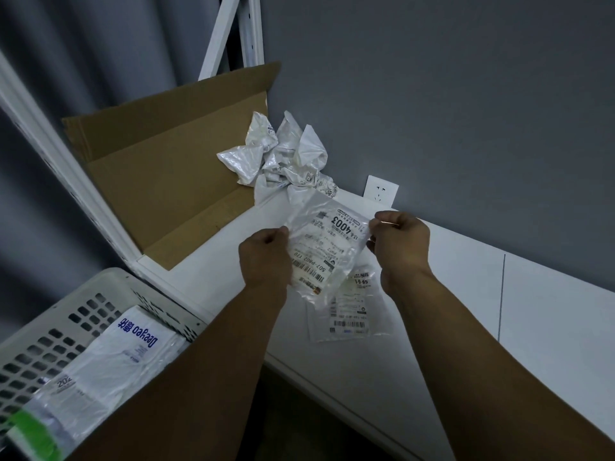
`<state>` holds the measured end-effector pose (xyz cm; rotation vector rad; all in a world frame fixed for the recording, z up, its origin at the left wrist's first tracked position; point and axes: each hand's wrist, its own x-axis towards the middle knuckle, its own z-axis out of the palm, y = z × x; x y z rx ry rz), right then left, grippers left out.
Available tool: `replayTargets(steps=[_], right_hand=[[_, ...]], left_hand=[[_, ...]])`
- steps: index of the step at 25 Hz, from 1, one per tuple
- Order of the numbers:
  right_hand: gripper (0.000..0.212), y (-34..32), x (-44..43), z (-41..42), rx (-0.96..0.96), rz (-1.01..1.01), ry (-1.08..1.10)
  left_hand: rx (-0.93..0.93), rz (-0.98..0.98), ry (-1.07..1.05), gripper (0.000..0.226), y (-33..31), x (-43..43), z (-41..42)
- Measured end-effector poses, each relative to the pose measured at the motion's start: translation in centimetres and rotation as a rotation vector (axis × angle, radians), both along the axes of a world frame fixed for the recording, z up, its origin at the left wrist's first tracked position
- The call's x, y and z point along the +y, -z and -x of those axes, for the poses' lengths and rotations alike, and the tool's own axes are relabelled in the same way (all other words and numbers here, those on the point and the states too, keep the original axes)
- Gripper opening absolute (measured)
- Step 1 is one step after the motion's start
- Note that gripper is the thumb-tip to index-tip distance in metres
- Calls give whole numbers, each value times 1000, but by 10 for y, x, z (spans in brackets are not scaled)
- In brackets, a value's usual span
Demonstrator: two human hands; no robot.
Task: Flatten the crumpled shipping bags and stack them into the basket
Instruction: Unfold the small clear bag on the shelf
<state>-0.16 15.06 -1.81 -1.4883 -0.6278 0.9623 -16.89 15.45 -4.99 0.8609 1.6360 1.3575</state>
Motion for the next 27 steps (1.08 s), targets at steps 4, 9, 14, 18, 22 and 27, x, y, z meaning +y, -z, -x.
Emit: replayTargets(steps=[4, 9, 14, 18, 22, 27], right_hand=[[19, 0, -8, 6, 151, 128, -186], [18, 13, -1, 1, 19, 87, -48], [27, 29, 1, -4, -393, -1, -71], [29, 36, -3, -10, -620, 7, -203], [32, 59, -4, -15, -878, 134, -301], [35, 82, -8, -35, -896, 302, -317]], left_hand=[[-21, 10, -7, 28, -2, -4, -9], [178, -42, 93, 34, 8, -7, -10], [281, 92, 293, 38, 20, -10, -23], [203, 113, 237, 49, 24, -3, -23], [367, 131, 182, 40, 41, -16, -34], [543, 254, 302, 24, 71, -18, -45]])
